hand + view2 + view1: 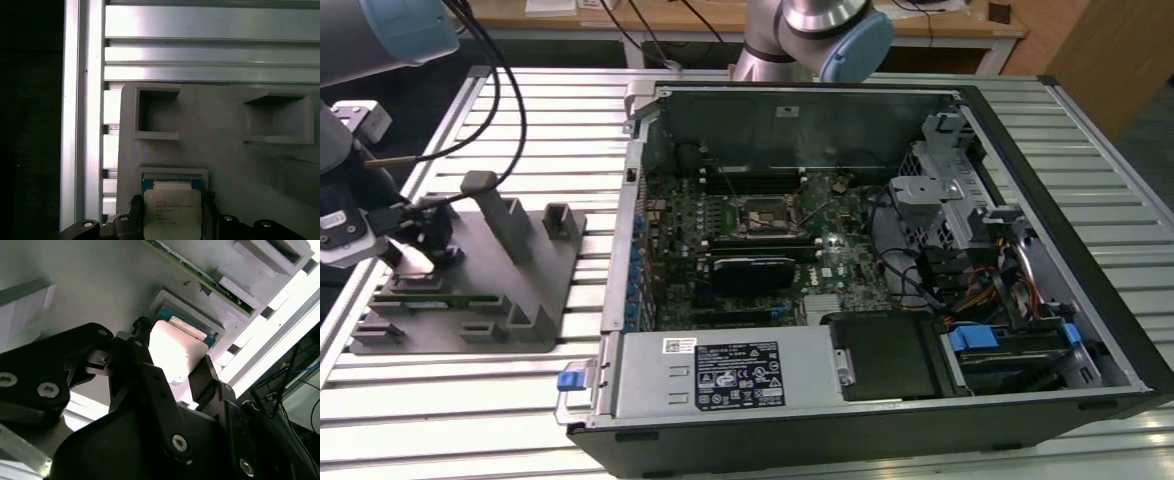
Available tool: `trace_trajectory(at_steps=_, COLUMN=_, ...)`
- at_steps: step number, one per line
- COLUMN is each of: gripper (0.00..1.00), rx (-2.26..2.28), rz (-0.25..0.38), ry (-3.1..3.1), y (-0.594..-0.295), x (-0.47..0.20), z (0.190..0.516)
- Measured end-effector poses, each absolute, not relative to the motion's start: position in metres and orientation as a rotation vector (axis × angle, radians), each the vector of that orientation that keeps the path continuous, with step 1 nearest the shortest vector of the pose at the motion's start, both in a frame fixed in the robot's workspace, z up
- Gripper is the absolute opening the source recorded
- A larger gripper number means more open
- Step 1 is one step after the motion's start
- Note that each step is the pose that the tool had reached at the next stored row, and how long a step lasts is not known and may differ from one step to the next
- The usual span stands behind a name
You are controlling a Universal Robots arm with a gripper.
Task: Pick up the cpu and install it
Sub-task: 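Pick up the cpu and move it towards the insertion slot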
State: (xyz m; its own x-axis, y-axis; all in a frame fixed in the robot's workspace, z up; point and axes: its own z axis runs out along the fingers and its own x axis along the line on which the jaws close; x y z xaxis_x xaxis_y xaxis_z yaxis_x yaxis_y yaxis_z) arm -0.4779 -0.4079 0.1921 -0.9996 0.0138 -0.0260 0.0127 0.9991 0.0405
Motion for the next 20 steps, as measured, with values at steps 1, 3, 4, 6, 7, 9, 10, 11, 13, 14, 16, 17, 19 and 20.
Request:
trace_trajectory(at_steps=1, gripper=0.55, rx=0.021, rz=0.063, ry=3.115, y=-0.408, x=-0.478, z=0.195)
trace_trajectory(at_steps=3, gripper=0.55, rx=0.021, rz=0.063, ry=3.115, y=-0.408, x=-0.478, z=0.199)
trace_trajectory(at_steps=4, gripper=0.55, rx=0.021, rz=0.063, ry=3.115, y=-0.408, x=-0.478, z=0.202)
trace_trajectory(at_steps=6, gripper=0.55, rx=0.021, rz=0.063, ry=3.115, y=-0.408, x=-0.478, z=0.207)
trace_trajectory(at_steps=7, gripper=0.55, rx=0.021, rz=0.063, ry=3.115, y=-0.408, x=-0.478, z=0.209)
trace_trajectory(at_steps=9, gripper=0.55, rx=0.021, rz=0.063, ry=3.115, y=-0.408, x=-0.478, z=0.212)
trace_trajectory(at_steps=10, gripper=0.55, rx=0.020, rz=0.063, ry=3.114, y=-0.408, x=-0.478, z=0.214)
trace_trajectory(at_steps=11, gripper=0.55, rx=0.021, rz=0.063, ry=3.114, y=-0.408, x=-0.478, z=0.217)
trace_trajectory(at_steps=13, gripper=0.55, rx=0.021, rz=0.063, ry=3.114, y=-0.408, x=-0.478, z=0.222)
trace_trajectory(at_steps=14, gripper=0.55, rx=0.021, rz=0.063, ry=3.114, y=-0.408, x=-0.478, z=0.224)
trace_trajectory(at_steps=16, gripper=0.55, rx=0.021, rz=0.063, ry=3.114, y=-0.408, x=-0.478, z=0.230)
trace_trajectory(at_steps=17, gripper=0.55, rx=0.021, rz=0.063, ry=3.114, y=-0.408, x=-0.478, z=0.233)
trace_trajectory(at_steps=19, gripper=0.55, rx=0.021, rz=0.063, ry=3.114, y=-0.408, x=-0.478, z=0.240)
trace_trajectory(at_steps=20, gripper=0.55, rx=0.021, rz=0.063, ry=3.114, y=-0.408, x=-0.478, z=0.243)
